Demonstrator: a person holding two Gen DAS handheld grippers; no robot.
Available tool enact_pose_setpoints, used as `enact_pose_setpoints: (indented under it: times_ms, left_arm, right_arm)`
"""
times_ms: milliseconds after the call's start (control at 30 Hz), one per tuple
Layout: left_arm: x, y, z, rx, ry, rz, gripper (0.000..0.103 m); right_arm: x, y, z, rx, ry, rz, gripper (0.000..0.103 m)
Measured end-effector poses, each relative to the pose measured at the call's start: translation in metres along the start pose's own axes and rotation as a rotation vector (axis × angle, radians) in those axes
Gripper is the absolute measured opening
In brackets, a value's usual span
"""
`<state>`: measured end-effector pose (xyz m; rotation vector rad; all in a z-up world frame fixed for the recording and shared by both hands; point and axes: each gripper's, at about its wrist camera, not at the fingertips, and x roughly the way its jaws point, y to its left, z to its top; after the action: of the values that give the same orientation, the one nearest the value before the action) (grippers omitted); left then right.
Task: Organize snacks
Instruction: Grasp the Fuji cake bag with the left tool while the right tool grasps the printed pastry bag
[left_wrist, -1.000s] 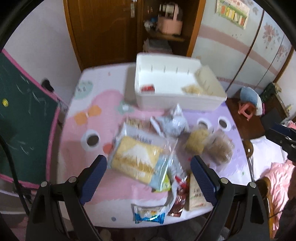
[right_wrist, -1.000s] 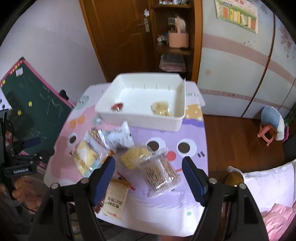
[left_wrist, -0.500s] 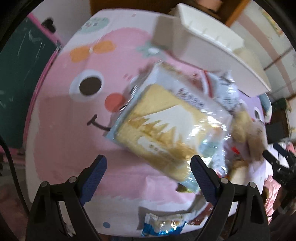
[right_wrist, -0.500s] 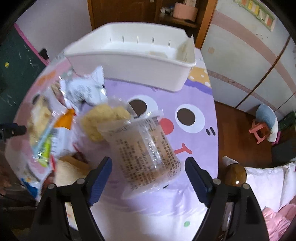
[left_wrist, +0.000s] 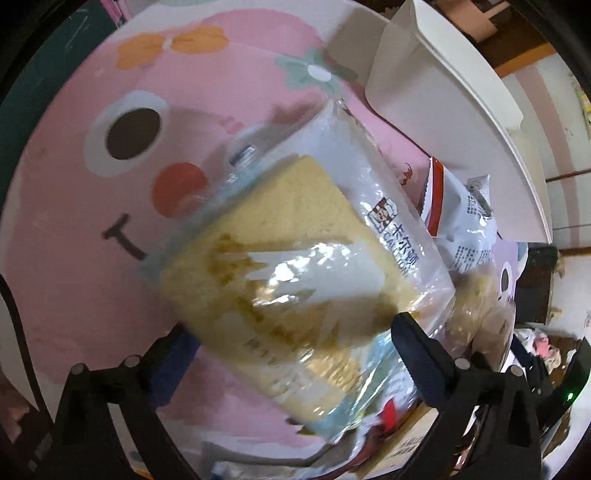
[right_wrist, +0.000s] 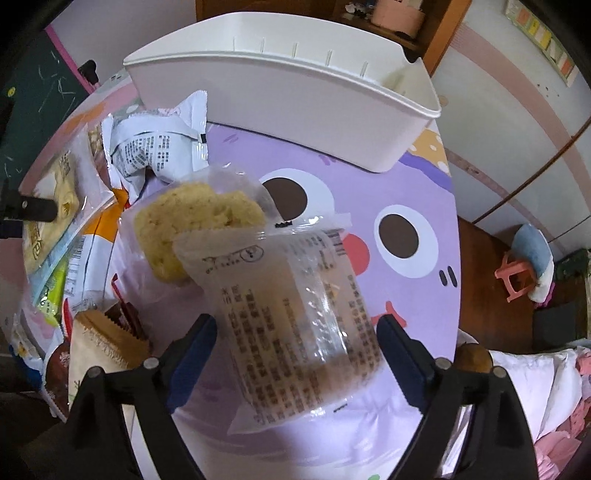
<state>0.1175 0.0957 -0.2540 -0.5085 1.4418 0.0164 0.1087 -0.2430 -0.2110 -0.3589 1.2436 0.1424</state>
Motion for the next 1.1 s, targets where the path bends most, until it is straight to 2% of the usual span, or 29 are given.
enact_pose_setpoints:
  times_ms: [133, 200, 267, 367, 567, 667, 867, 1100]
  left_arm:
    - [0.003, -0.012, 0.003, -0.008, -0.014, 0.03, 0.103]
    - [0.005, -0.017, 0.004, -0.033, -0.022, 0.037, 0.099]
    - [0.0, -0.016, 0.005, -0.066, -0.035, 0.028, 0.089]
    - [-0.012, -0.014, 0.007, -0.078, -0.063, 0.018, 0.064]
    - [-0.03, -0.022, 0.008, -0.033, -0.117, 0.051, 0.041]
    - [-0.042, -0.028, 0.007, 0.004, -0.138, 0.057, 0.034]
    - [-0.084, -0.037, -0.003, 0.113, -0.218, 0.133, 0.027]
    - [-0.144, -0.056, -0.015, 0.201, -0.318, 0.15, 0.026]
  right_arm:
    - [0.005, 0.002, 0.002, -0.011, 0.02, -0.002, 0.09]
    - [0.007, 0.003, 0.004, -0.008, 0.03, -0.001, 0.088]
    - [0.008, 0.002, 0.005, -0.001, 0.038, -0.002, 0.084]
    - [0.009, 0.001, 0.006, 0.003, 0.041, -0.004, 0.078]
    - [0.003, 0.002, 0.005, 0.01, 0.041, 0.003, 0.063]
    - [-0.002, -0.005, 0.005, 0.047, 0.043, 0.029, 0.058]
    - [-0.019, -0.016, 0.005, 0.114, 0.041, 0.093, 0.058]
    - [-0.068, -0.03, 0.014, 0.192, -0.028, 0.196, 0.058]
